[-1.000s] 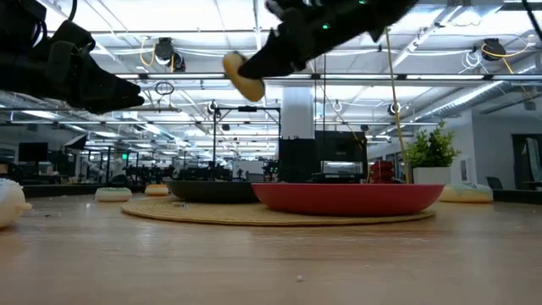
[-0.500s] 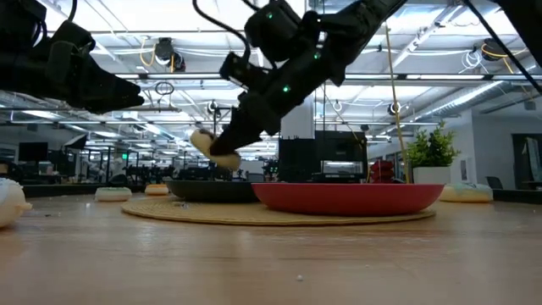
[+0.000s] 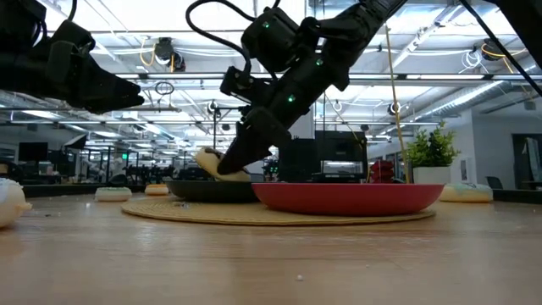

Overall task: Pick & Place donuts
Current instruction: Put the large black donut on the black plate

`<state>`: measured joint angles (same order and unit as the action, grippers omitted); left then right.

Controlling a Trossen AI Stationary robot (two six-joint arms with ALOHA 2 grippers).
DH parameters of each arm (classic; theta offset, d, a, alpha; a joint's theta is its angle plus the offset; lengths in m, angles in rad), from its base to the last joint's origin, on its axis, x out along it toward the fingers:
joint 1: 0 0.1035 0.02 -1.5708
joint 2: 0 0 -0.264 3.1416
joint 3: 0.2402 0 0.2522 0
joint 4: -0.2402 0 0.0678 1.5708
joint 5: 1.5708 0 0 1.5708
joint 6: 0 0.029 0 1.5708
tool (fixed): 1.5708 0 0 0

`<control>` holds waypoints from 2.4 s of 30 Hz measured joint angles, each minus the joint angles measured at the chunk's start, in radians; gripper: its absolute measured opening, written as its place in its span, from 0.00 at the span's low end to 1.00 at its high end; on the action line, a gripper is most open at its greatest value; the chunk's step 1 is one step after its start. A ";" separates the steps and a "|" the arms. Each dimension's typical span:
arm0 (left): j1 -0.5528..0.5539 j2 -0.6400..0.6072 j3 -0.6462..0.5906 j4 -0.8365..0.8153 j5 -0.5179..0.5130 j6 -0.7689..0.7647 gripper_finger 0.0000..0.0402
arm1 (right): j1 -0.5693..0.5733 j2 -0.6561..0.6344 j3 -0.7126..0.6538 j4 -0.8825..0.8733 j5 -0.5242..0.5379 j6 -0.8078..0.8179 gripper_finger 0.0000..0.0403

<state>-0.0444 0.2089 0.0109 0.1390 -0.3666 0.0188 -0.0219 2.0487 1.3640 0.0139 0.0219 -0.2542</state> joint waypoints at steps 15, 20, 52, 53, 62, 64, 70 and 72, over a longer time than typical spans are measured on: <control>0.000 0.000 0.000 0.000 0.000 0.000 0.77 | -0.016 0.000 -0.031 0.011 -0.027 0.006 0.32; 0.000 0.000 0.000 0.000 0.000 0.000 0.77 | -0.017 0.000 -0.039 0.026 -0.022 0.007 0.42; 0.000 0.000 0.000 0.000 0.001 0.000 0.77 | 0.004 -0.031 -0.049 0.049 -0.023 0.084 0.52; 0.000 0.000 0.000 0.000 0.001 0.000 0.77 | 0.004 -0.031 -0.052 0.047 -0.024 0.091 0.52; 0.000 0.000 0.000 0.000 0.001 0.000 0.77 | 0.004 -0.031 -0.085 0.023 -0.051 0.114 0.52; 0.000 0.000 0.000 0.000 0.001 0.000 0.77 | 0.004 -0.031 -0.086 0.026 -0.051 0.112 0.52; 0.000 0.000 0.000 0.000 0.001 0.000 0.77 | 0.004 -0.035 -0.086 0.060 -0.050 0.110 0.51; 0.000 0.000 0.000 0.000 0.001 0.000 0.77 | 0.005 -0.045 -0.087 0.071 -0.051 0.110 0.51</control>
<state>-0.0444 0.2092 0.0109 0.1387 -0.3660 0.0189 -0.0174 2.0038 1.2774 0.0845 -0.0288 -0.1444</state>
